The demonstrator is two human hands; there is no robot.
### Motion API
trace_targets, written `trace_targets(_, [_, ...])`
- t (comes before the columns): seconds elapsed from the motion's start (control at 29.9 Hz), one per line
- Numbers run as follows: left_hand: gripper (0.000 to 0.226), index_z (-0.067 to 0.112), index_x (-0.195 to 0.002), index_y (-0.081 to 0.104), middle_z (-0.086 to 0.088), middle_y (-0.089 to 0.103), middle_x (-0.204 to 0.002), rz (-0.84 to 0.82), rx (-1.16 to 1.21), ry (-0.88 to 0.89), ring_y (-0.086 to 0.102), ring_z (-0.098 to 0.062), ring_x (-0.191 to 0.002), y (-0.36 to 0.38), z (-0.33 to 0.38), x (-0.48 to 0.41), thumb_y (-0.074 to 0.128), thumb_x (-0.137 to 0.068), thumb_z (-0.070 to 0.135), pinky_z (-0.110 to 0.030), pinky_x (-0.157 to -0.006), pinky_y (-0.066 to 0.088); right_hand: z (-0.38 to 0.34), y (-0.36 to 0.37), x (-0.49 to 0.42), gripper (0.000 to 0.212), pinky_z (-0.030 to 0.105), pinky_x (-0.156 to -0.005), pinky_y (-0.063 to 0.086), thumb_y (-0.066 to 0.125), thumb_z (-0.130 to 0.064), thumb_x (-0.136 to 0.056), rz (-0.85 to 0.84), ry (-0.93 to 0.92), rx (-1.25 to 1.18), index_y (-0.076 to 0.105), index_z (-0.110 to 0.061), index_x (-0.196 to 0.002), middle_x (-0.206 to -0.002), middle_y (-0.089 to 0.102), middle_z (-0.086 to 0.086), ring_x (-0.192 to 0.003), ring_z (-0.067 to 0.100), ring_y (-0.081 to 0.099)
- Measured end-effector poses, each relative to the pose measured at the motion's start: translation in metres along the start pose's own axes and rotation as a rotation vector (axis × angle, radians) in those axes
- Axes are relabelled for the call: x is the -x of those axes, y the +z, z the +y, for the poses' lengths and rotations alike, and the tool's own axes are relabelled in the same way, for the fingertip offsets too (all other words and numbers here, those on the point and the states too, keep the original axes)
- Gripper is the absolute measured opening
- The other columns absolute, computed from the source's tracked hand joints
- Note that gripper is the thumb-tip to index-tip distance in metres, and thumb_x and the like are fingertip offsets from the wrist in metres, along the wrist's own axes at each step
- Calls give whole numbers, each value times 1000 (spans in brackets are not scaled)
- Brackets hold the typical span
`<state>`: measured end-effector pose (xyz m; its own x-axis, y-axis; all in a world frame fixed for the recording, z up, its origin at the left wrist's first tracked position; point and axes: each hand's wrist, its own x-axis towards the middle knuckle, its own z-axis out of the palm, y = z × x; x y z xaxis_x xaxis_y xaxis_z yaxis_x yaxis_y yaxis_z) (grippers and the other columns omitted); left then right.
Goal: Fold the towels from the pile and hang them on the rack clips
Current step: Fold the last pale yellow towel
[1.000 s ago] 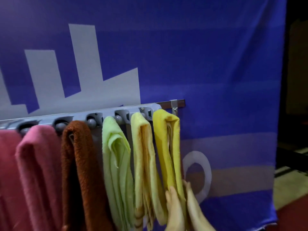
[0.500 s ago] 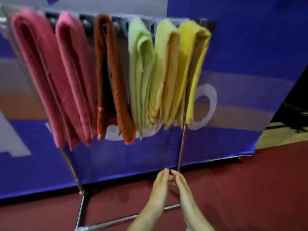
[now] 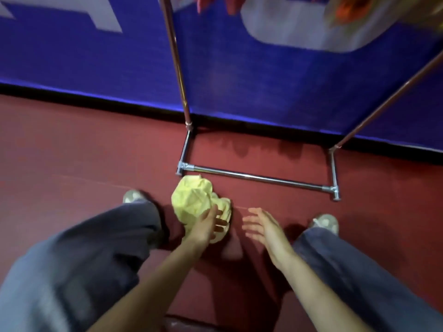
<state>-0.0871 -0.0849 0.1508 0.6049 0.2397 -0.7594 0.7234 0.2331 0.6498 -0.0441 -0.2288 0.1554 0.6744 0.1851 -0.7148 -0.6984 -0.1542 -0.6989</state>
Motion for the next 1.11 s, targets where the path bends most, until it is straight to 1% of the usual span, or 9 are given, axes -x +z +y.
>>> trace_targets(0.13, [31, 13, -83, 49, -5, 54, -71, 50, -35, -116, 48, -16, -61, -26, -11, -39, 28, -97, 32, -24, -57, 32, 21, 18, -32, 40, 24, -63, 44, 28, -23, -98, -25, 132, 111, 48, 3, -121, -82, 59, 9, -67, 16, 54])
trace_targets(0.23, [35, 6, -104, 51, -6, 55, -76, 82, -96, -149, 48, -15, -64, -36, -27, -73, 28, -97, 32, -26, -58, 34, 34, 24, -65, 44, 25, -64, 43, 25, -25, -99, -15, 183, 196, 46, 5, -124, -110, 58, 29, -67, 16, 52])
trace_targets(0.33, [45, -3, -118, 51, -19, 58, -110, 133, -177, -170, 57, -29, -98, -43, -45, -100, 33, -96, 32, -35, -82, 44, 45, 33, -87, 46, 25, -65, 44, 23, -26, -99, -12, 245, 144, 46, 4, -124, -124, 52, 32, -75, 23, 55])
trace_targets(0.47, [41, -6, -124, 44, -22, 49, -129, 164, -282, -155, 44, -31, -123, -45, -70, -137, 35, -97, 23, -18, -79, 34, 68, 35, -111, 48, 21, -59, 48, 23, -30, -99, -40, 341, 92, 46, 2, -126, -95, 62, 14, -71, 19, 56])
trace_targets(0.57, [53, -2, -133, 35, -22, 44, -136, 154, -358, -87, 40, -32, -127, -42, -77, -158, 43, -93, 32, -28, -98, 33, 75, 31, -125, 49, 15, -46, 47, 22, -33, -98, -65, 391, 68, 45, 1, -126, -78, 56, 3, -67, 15, 54])
trace_targets(0.67, [79, 3, -121, 45, -22, 55, -122, 163, -444, -108, 50, -36, -116, -37, -89, -186, 49, -67, 60, -45, -100, 40, 71, 19, -141, 50, 18, -53, 48, 22, -34, -98, -57, 374, 80, 46, 0, -126, -79, 56, 3, -68, 15, 55])
trace_targets(0.74, [67, 6, -119, 47, -19, 54, -124, 187, -527, -158, 49, -37, -117, -32, -99, -206, 59, -70, 51, -47, -101, 39, 68, 7, -151, 49, 22, -63, 48, 21, -33, -99, -42, 343, 53, 46, 0, -126, -80, 57, 3, -69, 16, 55])
trace_targets(0.9, [44, 9, -116, 58, -11, 62, -116, 159, -788, -166, 57, -30, -109, -29, -100, -198, 65, -79, 32, -24, -79, 41, 60, 1, -148, 48, 27, -70, 48, 21, -33, -99, -13, 311, 22, 48, -2, -124, -83, 59, 4, -73, 17, 57])
trace_targets(1.11, [31, -2, -103, 59, -8, 61, -88, -106, -279, -102, 58, -23, -89, -29, -56, -142, 63, -83, 22, -23, -68, 49, 30, 9, -95, 47, 28, -72, 48, 22, -33, -99, -38, 251, -5, 48, -2, -124, -85, 59, 4, -76, 16, 57])
